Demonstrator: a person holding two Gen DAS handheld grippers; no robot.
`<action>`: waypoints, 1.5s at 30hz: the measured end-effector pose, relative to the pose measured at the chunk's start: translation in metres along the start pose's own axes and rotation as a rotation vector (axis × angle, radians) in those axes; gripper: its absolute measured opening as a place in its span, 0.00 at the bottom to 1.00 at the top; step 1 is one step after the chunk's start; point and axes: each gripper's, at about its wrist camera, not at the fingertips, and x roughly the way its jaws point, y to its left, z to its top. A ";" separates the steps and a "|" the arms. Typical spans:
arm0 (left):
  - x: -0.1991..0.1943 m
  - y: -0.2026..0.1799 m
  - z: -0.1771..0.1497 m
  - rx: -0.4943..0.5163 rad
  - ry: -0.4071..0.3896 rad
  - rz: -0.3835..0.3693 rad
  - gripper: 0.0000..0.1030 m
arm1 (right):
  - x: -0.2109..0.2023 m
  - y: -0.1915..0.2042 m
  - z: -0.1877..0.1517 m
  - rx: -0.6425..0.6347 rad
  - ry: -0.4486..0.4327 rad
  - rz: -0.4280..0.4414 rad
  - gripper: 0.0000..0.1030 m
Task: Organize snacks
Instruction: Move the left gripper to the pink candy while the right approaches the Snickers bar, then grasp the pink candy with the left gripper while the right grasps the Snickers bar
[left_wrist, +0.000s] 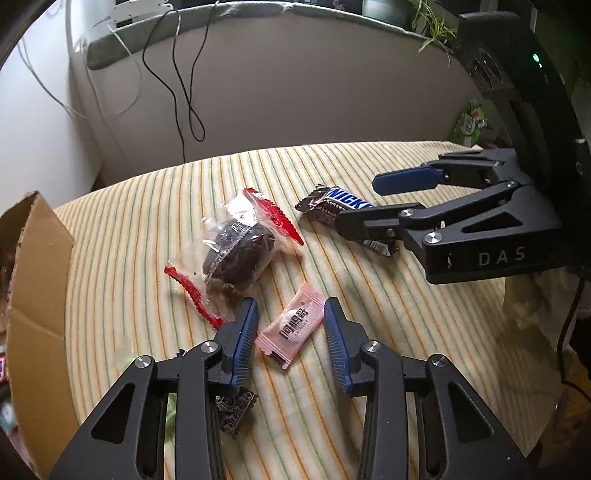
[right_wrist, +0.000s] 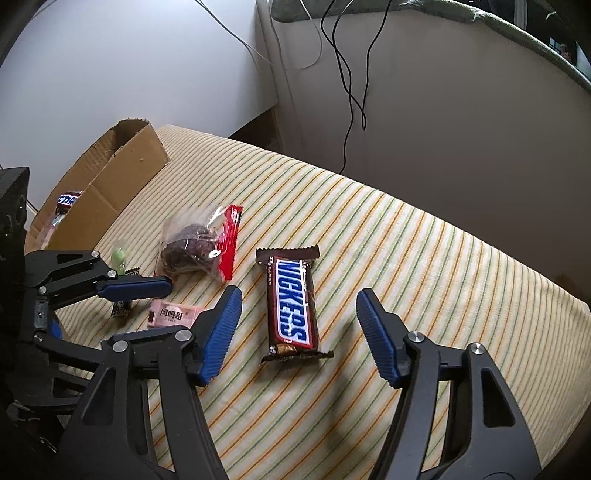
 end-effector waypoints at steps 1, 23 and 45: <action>-0.001 -0.002 -0.001 0.009 0.002 -0.001 0.35 | 0.001 0.001 0.000 -0.004 0.003 0.001 0.65; -0.013 -0.004 -0.017 -0.018 -0.034 0.010 0.18 | 0.000 0.016 -0.007 -0.028 0.022 -0.046 0.29; -0.092 0.015 -0.038 -0.063 -0.190 0.051 0.17 | -0.069 0.060 -0.011 -0.068 -0.094 -0.060 0.29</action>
